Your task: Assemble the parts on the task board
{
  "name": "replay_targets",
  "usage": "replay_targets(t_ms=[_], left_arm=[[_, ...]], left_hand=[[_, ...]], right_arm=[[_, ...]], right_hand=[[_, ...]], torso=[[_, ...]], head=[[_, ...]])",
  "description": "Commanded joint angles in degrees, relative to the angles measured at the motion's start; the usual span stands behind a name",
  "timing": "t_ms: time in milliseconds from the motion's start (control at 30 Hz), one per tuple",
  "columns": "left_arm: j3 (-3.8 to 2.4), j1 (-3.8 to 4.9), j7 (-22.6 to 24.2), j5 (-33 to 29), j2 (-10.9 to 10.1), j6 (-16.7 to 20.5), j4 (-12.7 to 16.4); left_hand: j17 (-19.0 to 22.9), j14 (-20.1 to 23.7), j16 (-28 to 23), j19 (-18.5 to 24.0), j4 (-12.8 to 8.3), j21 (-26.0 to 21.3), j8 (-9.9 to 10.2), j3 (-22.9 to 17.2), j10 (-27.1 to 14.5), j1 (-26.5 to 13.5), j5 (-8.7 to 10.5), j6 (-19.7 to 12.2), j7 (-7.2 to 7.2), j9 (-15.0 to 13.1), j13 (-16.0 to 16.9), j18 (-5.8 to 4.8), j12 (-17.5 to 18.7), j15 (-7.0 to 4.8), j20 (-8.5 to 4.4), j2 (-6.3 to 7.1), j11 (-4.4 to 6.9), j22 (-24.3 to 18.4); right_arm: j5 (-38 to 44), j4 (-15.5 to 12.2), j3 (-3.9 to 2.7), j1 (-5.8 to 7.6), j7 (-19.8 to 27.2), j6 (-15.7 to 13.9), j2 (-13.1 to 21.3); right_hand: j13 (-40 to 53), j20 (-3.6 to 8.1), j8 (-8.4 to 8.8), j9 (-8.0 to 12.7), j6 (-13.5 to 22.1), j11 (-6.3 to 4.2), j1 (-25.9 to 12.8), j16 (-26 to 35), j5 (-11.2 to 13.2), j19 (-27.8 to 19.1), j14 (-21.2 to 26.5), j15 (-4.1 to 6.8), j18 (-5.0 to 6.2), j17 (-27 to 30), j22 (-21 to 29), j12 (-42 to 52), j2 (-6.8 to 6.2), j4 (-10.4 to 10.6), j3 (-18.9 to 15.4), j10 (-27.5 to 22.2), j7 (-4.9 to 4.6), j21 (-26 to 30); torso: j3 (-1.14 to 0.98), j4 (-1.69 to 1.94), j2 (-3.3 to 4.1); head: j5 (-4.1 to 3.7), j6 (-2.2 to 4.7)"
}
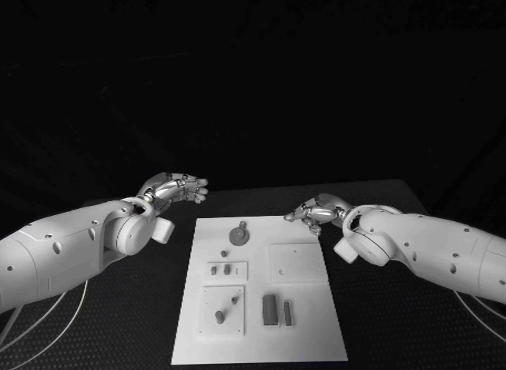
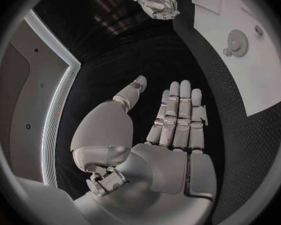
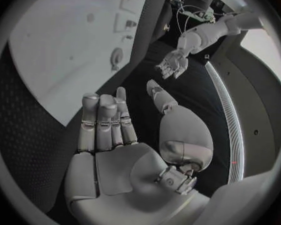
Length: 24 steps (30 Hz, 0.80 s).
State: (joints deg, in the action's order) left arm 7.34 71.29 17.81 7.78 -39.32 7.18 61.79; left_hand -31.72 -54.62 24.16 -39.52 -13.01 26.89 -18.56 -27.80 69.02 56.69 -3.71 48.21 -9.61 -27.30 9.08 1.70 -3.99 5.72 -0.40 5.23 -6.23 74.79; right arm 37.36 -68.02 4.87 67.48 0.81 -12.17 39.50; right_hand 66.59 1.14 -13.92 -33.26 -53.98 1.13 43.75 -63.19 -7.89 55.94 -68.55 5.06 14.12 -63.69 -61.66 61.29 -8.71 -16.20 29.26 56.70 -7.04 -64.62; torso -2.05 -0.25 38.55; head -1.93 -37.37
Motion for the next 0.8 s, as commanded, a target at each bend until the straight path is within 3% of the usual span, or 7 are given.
replay_targets(t_ms=[33,167,200,400,467,600,800], left_arm=[[-0.08,0.06,2.22,-2.25,0.9,-1.44,-2.05],[-0.12,0.06,2.58,-3.6,2.35,-1.46,-5.34],[-0.15,0.06,2.33,-4.32,2.86,-1.95,-6.73],[-0.29,0.07,2.26,-6.77,4.84,-2.17,-11.75],[-0.31,0.06,2.2,-7.9,5.38,-2.86,-12.87],[-0.31,-0.06,2.54,-8.55,5.96,-4.51,-13.83],[-0.31,-0.55,3.36,-8.02,5.73,-4.67,-12.99]], left_hand=[[-0.06,0.39,-0.38,0.09,-0.41,-0.3,-0.31,0.09,0.04,0.08,0.23,-0.02,0.51,-0.09,0.02,0.23,-0.4,-0.1,0.37,-0.51,0.38,0.09],[0.04,1.07,-1.27,0.12,-0.69,-0.64,-0.23,0.26,-0.38,0.0,0.33,-0.15,0.92,0.03,-0.16,0.1,-0.08,-0.14,0.32,-0.63,0.64,0.14],[0.16,1.58,-1.81,0.2,-0.78,-0.88,-0.12,0.34,-0.75,-0.09,0.34,-0.35,1.07,0.13,-0.29,0.02,0.09,-0.11,0.33,-0.64,0.71,0.12],[-0.04,-0.08,-1.91,-0.09,-0.85,-1.52,0.08,0.42,-1.29,-0.4,0.31,-0.76,0.71,0.4,-0.6,-0.21,0.13,-0.37,0.08,-0.86,0.34,0.1],[0.59,2.07,-3.52,0.37,-0.98,-2.11,0.12,0.51,-1.59,-0.64,0.32,-0.89,0.78,0.49,-0.76,-0.37,0.16,0.13,0.41,-0.86,0.36,-0.03],[2.23,7.37,-7.3,4.44,-1.12,-5.67,1.5,1.11,-7.45,-2.13,0.51,-3.62,1.11,1.27,-2.71,-1.46,0.56,1.71,2.0,-0.18,-0.23,-1.25],[3.53,11.59,-9.82,8.62,0.0,-9.54,2.66,1.42,-13.17,-3.87,0.83,-6.44,2.12,1.69,-4.87,-1.7,0.39,2.32,3.82,1.72,0.12,-2.45]], right_arm=[[-9.02,4.42,-0.62,0.04,8.67,2.1,-2.48],[-12.04,10.68,-1.73,-0.1,10.53,2.94,-6.26],[-12.9,13.6,-2.67,-0.64,11.1,3.3,-7.99],[-16.98,20.83,-5.54,-3.04,13.02,5.04,-11.94],[-17.68,21.7,-5.75,-3.23,13.29,5.54,-12.31],[-18.59,22.7,-8.05,-4.68,13.73,6.31,-13.08],[-18.84,22.03,-8.2,-5.17,13.82,6.29,-12.47]], right_hand=[[-2.28,-1.15,0.4,0.01,1.45,0.81,1.3,2.98,-2.3,-3.41,3.22,-0.72,0.43,1.65,1.17,-2.55,0.38,0.34,-1.8,-2.47,-0.79,2.97],[-9.71,-4.73,0.94,-0.1,3.81,2.61,4.31,13.18,-1.69,-10.02,9.13,-3.25,-1.19,7.62,6.09,-10.07,1.46,-0.44,-3.62,-8.23,-2.57,12.34],[-12.53,-5.86,1.01,-0.14,4.49,3.28,4.81,16.91,-1.63,-11.76,10.32,-4.51,-1.63,9.71,8.01,-12.33,1.69,-0.41,-3.75,-9.69,-3.05,15.55],[-34.31,-10.09,1.14,0.61,6.39,5.6,6.07,34.7,0.89,-20.62,16.92,-10.73,-3.48,20.28,15.44,-31.42,3.37,-0.27,-1.11,-8.91,-2.05,28.19],[-39.34,-10.83,1.16,1.12,6.77,5.88,5.87,38.0,0.61,-21.04,16.89,-11.42,-3.37,22.63,16.98,-35.43,3.52,-0.14,-1.19,-7.41,-1.96,30.33],[-47.37,-12.18,0.96,2.2,7.21,6.28,5.52,43.33,0.0,-22.19,17.5,-11.98,-3.1,26.81,20.16,-42.39,3.88,-0.22,-1.99,-4.61,-1.6,34.85],[-53.37,-13.26,0.88,3.24,8.24,6.61,5.23,47.04,-0.41,-22.94,18.83,-12.53,-2.74,30.66,22.79,-47.88,4.04,-0.22,-2.88,-3.03,-1.55,38.61]], torso=[[0.42,-0.12,-1.3],[0.82,0.03,-2.37],[0.95,0.12,-2.78],[1.6,0.39,-3.76],[1.66,0.48,-3.92],[1.7,0.47,-4.33],[1.49,0.35,-4.62]], head=[[0.07,1.42],[0.24,2.27],[0.27,2.6],[0.72,4.0],[0.75,4.26],[1.18,4.82],[1.63,4.67]])
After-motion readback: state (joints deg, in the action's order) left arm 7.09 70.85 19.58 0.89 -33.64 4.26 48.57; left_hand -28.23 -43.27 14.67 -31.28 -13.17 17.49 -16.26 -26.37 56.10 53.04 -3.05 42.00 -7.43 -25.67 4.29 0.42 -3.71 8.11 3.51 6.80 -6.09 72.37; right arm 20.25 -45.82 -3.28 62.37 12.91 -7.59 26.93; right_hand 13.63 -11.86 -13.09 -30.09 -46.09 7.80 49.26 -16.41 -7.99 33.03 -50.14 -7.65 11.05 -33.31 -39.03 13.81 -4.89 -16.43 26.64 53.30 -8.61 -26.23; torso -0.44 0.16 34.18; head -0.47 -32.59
